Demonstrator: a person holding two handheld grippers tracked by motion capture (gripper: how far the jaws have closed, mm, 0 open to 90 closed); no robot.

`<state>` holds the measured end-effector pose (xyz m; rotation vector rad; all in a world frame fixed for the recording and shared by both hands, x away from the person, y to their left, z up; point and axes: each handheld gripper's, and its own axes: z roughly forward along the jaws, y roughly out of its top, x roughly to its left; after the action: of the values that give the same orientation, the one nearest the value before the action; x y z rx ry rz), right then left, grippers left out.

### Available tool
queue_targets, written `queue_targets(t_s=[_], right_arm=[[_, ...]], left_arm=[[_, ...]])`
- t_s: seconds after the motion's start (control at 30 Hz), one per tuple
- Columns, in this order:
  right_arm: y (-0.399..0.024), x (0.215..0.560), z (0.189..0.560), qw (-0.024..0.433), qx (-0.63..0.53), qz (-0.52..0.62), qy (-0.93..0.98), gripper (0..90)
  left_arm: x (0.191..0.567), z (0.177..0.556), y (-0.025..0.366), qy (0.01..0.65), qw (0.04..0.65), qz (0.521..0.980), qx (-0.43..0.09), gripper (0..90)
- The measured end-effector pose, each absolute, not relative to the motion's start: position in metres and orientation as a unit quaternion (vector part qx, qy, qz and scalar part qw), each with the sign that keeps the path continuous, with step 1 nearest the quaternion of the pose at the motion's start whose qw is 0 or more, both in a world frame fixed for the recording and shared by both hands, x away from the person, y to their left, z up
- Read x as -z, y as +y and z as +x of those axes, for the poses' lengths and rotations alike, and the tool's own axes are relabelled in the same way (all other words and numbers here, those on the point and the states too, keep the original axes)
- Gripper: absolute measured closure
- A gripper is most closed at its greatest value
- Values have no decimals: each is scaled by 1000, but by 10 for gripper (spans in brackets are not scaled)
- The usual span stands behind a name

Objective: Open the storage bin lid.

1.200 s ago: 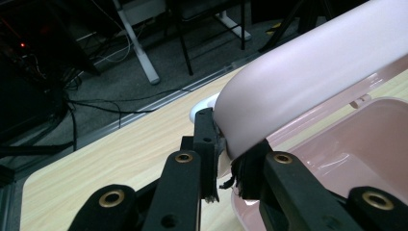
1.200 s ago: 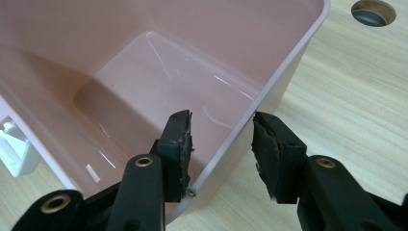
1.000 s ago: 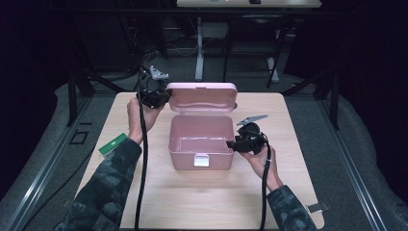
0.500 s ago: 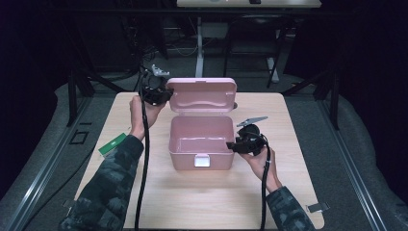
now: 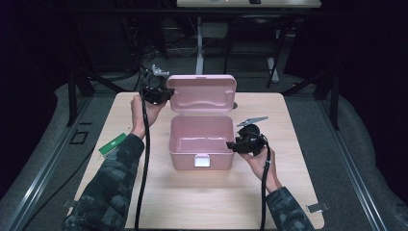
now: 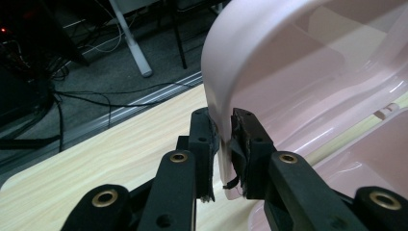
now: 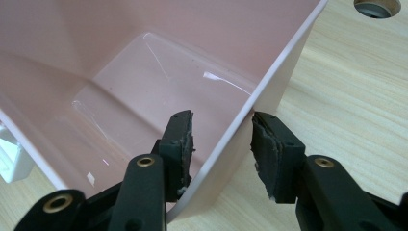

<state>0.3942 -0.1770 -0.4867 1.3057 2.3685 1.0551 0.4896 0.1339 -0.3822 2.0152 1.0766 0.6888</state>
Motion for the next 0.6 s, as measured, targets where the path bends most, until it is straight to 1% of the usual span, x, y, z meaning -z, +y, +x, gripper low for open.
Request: queue_targets(t_s=[0.43, 0.5, 0.53, 0.6], right_arm=[[-177, 488, 393, 119, -363, 453, 805, 588], [-177, 488, 392, 119, -366, 455, 803, 587], [-177, 488, 392, 120, -366, 455, 803, 584], [-176, 488, 392, 122, -361, 453, 806, 584]], left_arm=[[390, 499, 136, 426, 372, 783, -260, 770], [391, 500, 137, 427, 369, 784, -258, 783], [393, 503, 137, 428, 364, 787, -255, 807], [395, 505, 139, 432, 370, 785, -248, 812]])
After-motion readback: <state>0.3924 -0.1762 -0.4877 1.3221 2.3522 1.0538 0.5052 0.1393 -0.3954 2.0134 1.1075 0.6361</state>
